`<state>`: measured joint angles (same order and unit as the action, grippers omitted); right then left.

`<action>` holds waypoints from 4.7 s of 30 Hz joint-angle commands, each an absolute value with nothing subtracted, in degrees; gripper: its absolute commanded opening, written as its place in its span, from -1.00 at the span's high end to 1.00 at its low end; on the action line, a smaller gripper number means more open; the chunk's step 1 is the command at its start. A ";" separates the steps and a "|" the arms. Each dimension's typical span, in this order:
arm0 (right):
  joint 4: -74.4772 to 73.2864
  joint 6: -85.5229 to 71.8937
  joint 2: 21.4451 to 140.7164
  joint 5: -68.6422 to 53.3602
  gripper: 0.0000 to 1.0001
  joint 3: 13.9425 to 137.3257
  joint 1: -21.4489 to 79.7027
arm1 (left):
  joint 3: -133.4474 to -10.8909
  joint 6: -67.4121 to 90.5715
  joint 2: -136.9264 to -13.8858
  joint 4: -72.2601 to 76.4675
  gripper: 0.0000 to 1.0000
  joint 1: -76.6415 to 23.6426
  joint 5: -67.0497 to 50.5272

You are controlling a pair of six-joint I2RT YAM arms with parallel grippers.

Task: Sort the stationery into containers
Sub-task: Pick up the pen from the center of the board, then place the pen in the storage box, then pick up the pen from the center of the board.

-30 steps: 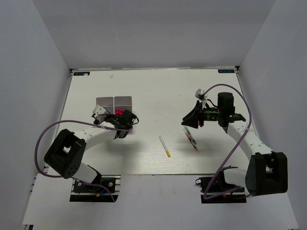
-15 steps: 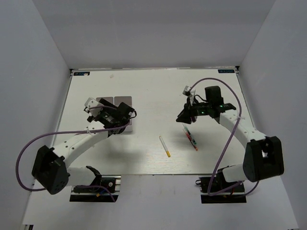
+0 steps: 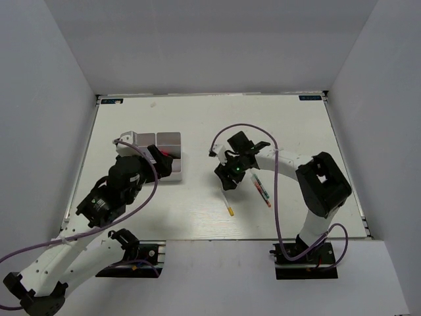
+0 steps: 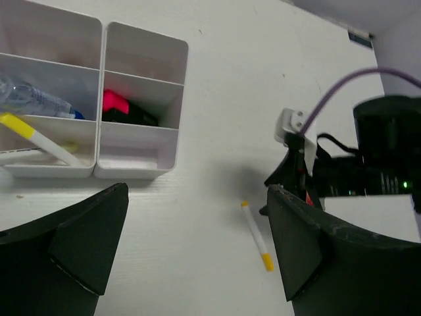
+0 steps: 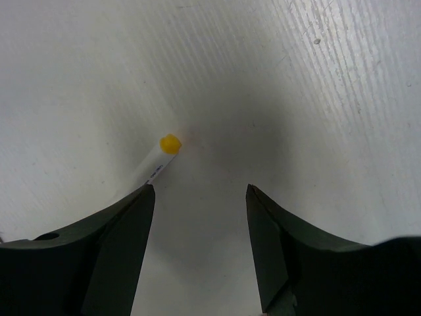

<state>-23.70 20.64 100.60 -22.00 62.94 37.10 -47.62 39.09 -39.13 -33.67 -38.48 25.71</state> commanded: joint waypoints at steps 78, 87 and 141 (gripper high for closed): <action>-25.85 21.10 131.56 -39.72 1.00 140.96 53.88 | -35.24 15.82 -5.80 -16.61 -0.94 -35.86 -14.32; -21.02 14.95 134.82 -44.21 1.00 143.00 53.97 | -35.24 15.29 -6.86 -15.56 -0.94 -34.28 -16.78; -21.53 16.61 111.05 -16.13 0.74 109.14 46.59 | -35.33 16.35 -14.58 -15.12 -0.79 -29.44 -19.08</action>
